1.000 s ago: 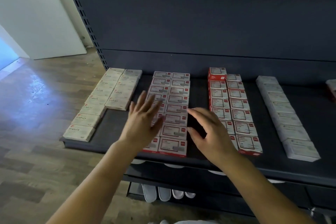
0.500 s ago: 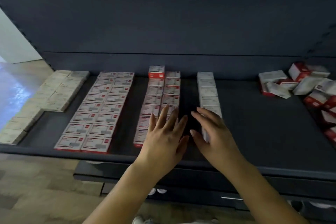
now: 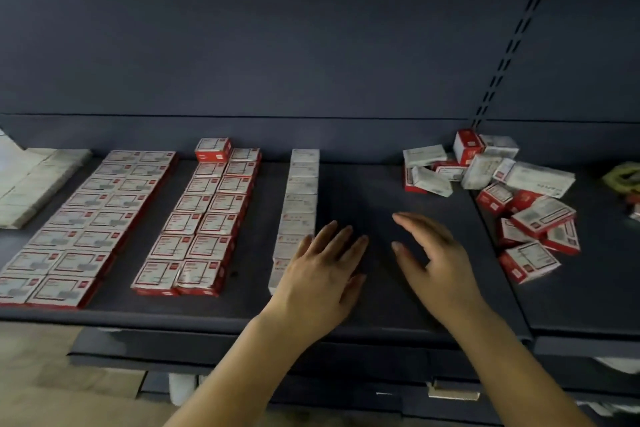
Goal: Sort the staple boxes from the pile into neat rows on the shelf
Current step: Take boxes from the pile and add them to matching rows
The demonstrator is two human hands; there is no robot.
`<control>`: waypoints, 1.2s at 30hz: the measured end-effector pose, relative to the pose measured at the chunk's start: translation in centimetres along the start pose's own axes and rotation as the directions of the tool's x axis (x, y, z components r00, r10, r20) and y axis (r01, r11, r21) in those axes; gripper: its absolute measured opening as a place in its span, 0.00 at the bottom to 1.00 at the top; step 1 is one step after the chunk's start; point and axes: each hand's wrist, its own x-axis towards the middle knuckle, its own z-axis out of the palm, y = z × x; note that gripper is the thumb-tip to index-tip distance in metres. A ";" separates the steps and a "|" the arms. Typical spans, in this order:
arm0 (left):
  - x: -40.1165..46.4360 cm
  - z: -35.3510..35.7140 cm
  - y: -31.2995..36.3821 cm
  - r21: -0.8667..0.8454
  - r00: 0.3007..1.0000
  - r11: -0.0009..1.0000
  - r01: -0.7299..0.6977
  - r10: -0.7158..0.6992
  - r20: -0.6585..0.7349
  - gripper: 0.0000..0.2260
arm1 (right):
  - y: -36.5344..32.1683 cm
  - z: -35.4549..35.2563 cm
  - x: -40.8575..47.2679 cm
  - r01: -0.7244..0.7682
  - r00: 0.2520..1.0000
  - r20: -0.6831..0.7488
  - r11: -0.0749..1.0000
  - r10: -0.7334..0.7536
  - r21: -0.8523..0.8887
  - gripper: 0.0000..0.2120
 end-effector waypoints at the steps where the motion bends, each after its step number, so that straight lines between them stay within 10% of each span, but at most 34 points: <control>1: 0.8 0.1 0.0 -0.007 1.000 1.000 0.003 -0.003 0.006 0.22 | 1.0 -0.5 0.8 0.008 1.000 -0.010 0.999 -0.009 -0.032 0.19; 14: 7.6 0.0 -1.5 0.034 0.975 0.983 0.179 -0.182 0.132 0.22 | 8.2 -1.8 10.3 0.024 0.899 0.372 0.822 0.231 -0.569 0.36; 26: 6.1 1.4 -1.1 -0.029 0.980 0.987 0.159 -0.154 0.130 0.21 | 8.9 -1.5 10.2 0.163 0.909 0.397 0.766 0.129 -0.621 0.29; 30: 5.2 1.7 -0.9 -0.208 0.989 0.967 0.145 -0.148 -0.001 0.19 | 7.8 -1.2 8.4 0.103 0.957 0.288 0.907 0.021 -0.409 0.28; 33: 4.1 1.4 0.1 -0.522 0.951 0.820 0.234 -0.304 -0.053 0.16 | 5.4 -0.9 6.7 0.132 0.974 0.201 0.980 -0.101 -0.147 0.30; 36: 3.2 0.1 1.8 -0.909 0.853 0.260 0.326 -0.495 0.165 0.17 | 2.1 -1.0 5.2 0.231 0.968 0.110 0.972 -0.225 -0.047 0.29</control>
